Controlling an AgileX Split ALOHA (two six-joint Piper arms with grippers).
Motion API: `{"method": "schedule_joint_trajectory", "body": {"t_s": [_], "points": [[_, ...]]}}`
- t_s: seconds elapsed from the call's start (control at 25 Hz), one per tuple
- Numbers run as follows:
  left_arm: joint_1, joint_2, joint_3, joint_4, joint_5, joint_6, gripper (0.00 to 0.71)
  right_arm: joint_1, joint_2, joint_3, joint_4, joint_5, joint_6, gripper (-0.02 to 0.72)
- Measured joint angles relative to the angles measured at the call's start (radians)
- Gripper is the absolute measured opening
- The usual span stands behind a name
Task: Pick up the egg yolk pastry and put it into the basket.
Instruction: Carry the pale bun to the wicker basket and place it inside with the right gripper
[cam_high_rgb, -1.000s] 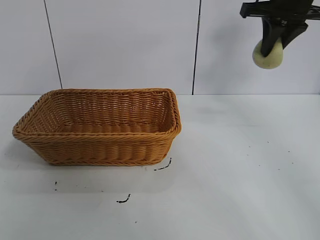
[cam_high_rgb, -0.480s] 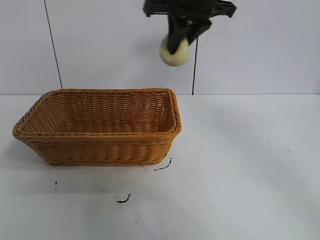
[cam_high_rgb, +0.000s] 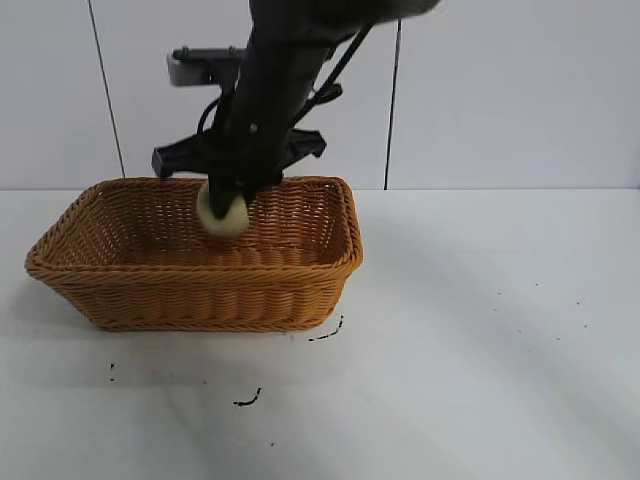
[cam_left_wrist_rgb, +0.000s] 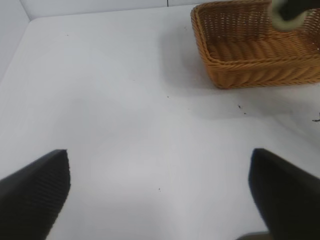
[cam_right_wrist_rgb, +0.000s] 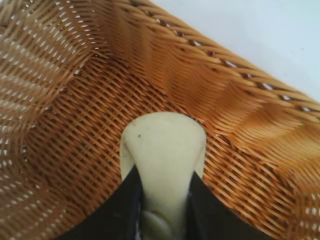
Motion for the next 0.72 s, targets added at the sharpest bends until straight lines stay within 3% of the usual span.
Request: {"method": "schedule_joint_trajectory", "body": {"t_s": [0.04,0.16,0.28,0.44,0.64,0.72], "points": [[0.0,0.0,0.0,0.0,0.0,0.0,0.697,0.0,0.0,0.0,0.0,-0.003,0.0,0.243],[0.0,0.0,0.0,0.0,0.0,0.0,0.697,0.0,-0.003,0.0,0.0,-0.001,0.0,0.453],[0.0,0.0,0.0,0.0,0.0,0.0,0.697,0.0,-0.034,-0.004,-0.002,0.011,0.0,0.573],[0.0,0.0,0.0,0.0,0.0,0.0,0.697,0.0,-0.101,-0.066,-0.015,0.104,0.0,0.604],[0.0,0.0,0.0,0.0,0.0,0.0,0.697,0.0,-0.155,-0.198,-0.02,0.335,0.0,0.605],[0.0,0.0,0.0,0.0,0.0,0.0,0.697,0.0,-0.162,-0.247,-0.043,0.391,0.0,0.605]]}}
